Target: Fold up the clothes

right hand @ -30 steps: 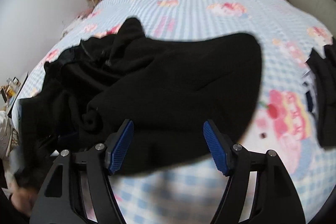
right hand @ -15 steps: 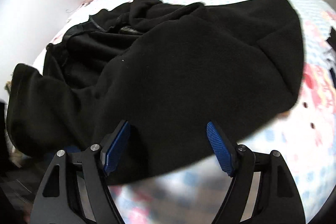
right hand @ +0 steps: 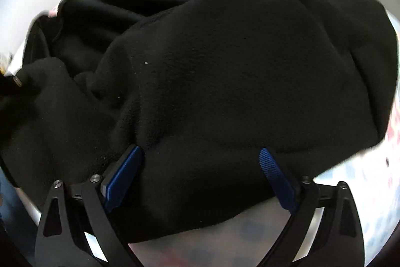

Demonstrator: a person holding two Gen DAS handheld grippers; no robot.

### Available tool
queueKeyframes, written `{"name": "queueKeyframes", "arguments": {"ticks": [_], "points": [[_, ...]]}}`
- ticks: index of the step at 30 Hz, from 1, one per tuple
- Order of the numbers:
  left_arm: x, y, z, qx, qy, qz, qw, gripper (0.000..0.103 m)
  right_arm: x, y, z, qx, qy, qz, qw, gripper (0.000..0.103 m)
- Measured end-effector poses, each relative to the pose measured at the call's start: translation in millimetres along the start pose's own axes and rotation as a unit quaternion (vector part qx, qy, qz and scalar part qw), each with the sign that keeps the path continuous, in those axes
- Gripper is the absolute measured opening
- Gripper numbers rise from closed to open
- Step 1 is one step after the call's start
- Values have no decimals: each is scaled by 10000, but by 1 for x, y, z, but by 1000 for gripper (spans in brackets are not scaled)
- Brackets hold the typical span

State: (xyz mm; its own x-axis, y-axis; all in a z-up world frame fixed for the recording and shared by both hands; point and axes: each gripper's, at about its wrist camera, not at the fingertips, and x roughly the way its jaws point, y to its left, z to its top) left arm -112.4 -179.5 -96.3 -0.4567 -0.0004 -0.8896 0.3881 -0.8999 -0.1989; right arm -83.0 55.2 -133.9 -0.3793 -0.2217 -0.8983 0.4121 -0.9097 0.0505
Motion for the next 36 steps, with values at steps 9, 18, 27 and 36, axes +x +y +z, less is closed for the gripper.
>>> {"name": "queueKeyframes", "arguments": {"ticks": [9, 18, 27, 36], "points": [[-40, -21, 25, 368, 51, -1267, 9912, 36, -86, -40, 49, 122, -1307, -1060, 9857, 2], [-23, -118, -14, 1243, 484, -2191, 9666, 33, -117, -78, 38, 868, -1194, 344, 9884, 33], [-40, -82, -58, 1209, 577, -2854, 9490, 33, -34, -50, -2, 1761, -241, 1286, 9756, 44], [-108, 47, 1, 193, -539, -2540, 9655, 79, -55, -3, 16, 1202, -547, 1214, 9838, 58]]}}
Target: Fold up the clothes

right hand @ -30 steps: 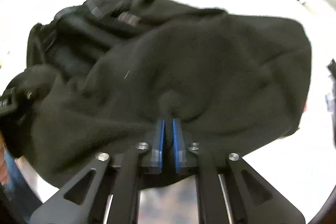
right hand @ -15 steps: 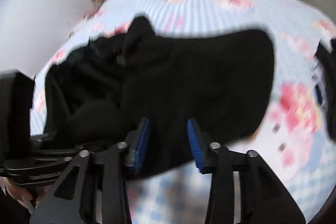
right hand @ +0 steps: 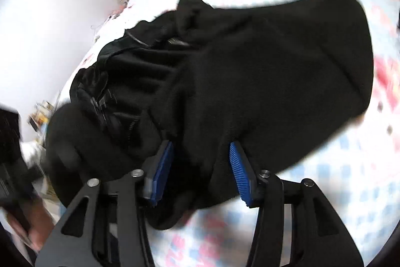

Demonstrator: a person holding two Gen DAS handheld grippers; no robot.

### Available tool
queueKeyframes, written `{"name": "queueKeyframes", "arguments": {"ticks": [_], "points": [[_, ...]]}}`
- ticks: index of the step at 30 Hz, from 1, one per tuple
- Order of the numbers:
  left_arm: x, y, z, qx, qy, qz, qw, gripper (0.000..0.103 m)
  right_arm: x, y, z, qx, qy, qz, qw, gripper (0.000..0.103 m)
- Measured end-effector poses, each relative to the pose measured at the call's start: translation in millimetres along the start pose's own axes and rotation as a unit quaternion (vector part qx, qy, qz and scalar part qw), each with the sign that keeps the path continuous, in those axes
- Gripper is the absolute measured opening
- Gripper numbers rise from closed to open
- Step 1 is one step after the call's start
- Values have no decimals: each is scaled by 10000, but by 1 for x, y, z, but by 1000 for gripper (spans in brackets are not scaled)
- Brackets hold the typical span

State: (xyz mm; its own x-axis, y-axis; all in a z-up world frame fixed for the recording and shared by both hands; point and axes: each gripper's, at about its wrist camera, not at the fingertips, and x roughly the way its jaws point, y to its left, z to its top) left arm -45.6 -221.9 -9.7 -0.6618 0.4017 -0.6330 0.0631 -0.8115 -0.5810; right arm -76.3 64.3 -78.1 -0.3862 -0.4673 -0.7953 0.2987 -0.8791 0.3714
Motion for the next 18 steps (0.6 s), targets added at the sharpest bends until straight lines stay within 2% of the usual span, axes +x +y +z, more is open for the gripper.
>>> {"name": "queueKeyframes", "arguments": {"ticks": [1, 3, 4, 6, 8, 11, 13, 16, 18], "points": [[-3, 9, 3, -65, -10, 145, 9999, 83, 1, 4, 0, 11, 8, 16, 10000, 67], [0, 25, 0, -175, 236, 377, 9989, 83, 2, 11, -1, 46, 31, 66, 10000, 68], [6, 30, -5, -221, 356, 414, 9983, 84, 7, 9, 0, 153, 89, 227, 9996, 68], [20, 35, -18, -333, 550, 380, 9972, 86, 0, 6, -4, 221, 127, 525, 9983, 70], [30, 42, -34, -491, 725, 269, 9958, 86, -4, 9, -4, 97, 91, 472, 9988, 78], [31, 35, -55, -495, 833, 36, 9953, 74, -4, 5, -2, 113, 110, 259, 9995, 79], [32, 17, -66, -228, 836, -81, 9962, 67, -7, -2, -4, 200, 201, 419, 9987, 79], [33, 5, -81, -83, 918, -274, 9954, 65, -6, -11, -5, 81, 371, 629, 9973, 84], [28, 2, -93, 5, 935, -361, 9950, 63, 0, -17, -6, 288, 510, 964, 9936, 84]]}}
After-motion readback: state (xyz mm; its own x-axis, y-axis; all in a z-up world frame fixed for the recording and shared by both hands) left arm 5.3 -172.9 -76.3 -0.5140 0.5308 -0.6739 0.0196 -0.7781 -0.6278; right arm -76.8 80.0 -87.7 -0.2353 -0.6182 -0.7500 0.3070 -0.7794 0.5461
